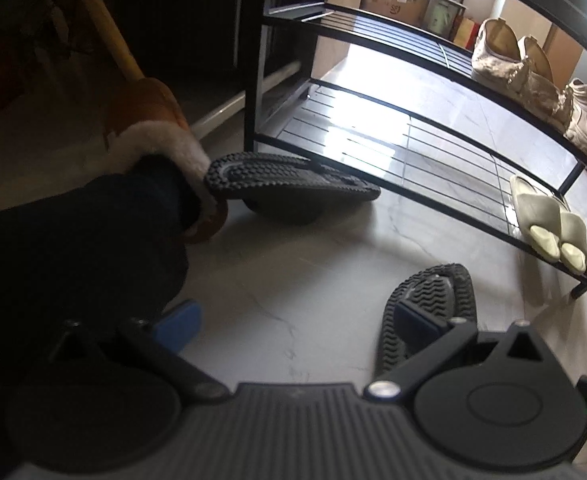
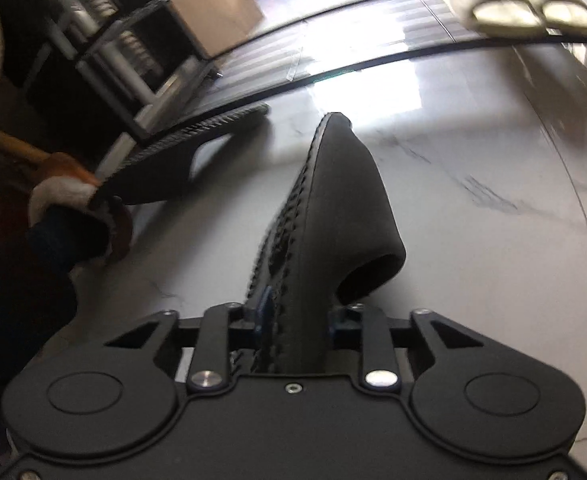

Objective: Organize scattered shoes

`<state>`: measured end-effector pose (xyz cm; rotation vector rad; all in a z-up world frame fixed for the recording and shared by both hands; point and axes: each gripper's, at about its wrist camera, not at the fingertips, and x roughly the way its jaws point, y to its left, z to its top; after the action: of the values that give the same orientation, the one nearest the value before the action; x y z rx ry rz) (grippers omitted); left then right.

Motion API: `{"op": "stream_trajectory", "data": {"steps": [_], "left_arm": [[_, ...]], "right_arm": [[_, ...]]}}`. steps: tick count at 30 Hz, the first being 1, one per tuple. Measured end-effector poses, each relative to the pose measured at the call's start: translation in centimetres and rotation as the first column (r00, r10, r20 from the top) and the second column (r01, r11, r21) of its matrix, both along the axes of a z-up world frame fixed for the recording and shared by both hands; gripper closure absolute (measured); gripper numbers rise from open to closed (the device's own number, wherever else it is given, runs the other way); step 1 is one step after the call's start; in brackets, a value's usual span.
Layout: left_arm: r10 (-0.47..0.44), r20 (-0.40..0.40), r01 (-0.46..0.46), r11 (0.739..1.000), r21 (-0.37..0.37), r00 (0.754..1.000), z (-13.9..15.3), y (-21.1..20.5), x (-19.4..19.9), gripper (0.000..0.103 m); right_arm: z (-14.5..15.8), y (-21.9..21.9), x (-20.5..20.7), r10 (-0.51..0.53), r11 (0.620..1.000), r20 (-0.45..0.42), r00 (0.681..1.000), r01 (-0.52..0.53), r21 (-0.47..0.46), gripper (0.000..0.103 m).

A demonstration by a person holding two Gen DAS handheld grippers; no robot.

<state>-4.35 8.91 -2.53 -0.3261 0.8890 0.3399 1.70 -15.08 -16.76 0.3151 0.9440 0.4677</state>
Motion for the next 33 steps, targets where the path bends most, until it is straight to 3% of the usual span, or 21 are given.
{"op": "stream_trajectory", "data": {"steps": [5, 11, 15, 19, 24, 28, 33], "left_arm": [[-0.015, -0.011, 0.015, 1.0, -0.017, 1.0, -0.2, -0.4, 0.0, 0.001], [-0.02, -0.019, 0.02, 1.0, -0.005, 1.0, -0.4, -0.6, 0.0, 0.001], [-0.05, -0.053, 0.051, 0.999, 0.019, 0.997, -0.8, -1.4, 0.1, 0.001], [-0.086, -0.076, 0.088, 0.996, 0.018, 0.993, -1.2, -2.0, 0.1, 0.001], [-0.101, -0.082, 0.102, 0.995, 0.011, 0.991, -1.4, -2.3, 0.1, 0.001], [-0.088, -0.085, 0.088, 0.996, 0.0, 0.992, -1.5, -2.0, 0.0, 0.001], [-0.088, -0.097, 0.087, 0.996, -0.012, 0.991, -1.6, -1.9, 0.0, 0.001]], "right_arm": [[0.9, -0.7, -0.7, -0.023, 1.0, 0.03, 0.999, 0.023, 0.003, 0.083], [1.5, 0.2, -0.4, 0.007, 0.998, 0.072, 0.997, -0.003, -0.058, 0.083], [2.0, 0.9, -0.7, 0.054, 0.984, 0.115, 0.992, -0.033, -0.174, 0.082], [2.8, 1.2, -1.2, 0.129, 0.947, 0.162, 0.978, -0.072, -0.314, 0.082], [3.8, 0.7, -1.3, 0.137, 0.913, 0.195, 0.971, -0.047, -0.405, 0.082], [4.1, 1.0, -1.8, 0.224, 0.82, 0.262, 0.939, -0.037, -0.571, 0.083], [2.2, 2.0, -4.1, 0.453, 0.628, 0.261, 0.852, -0.097, -0.772, 0.083]]}}
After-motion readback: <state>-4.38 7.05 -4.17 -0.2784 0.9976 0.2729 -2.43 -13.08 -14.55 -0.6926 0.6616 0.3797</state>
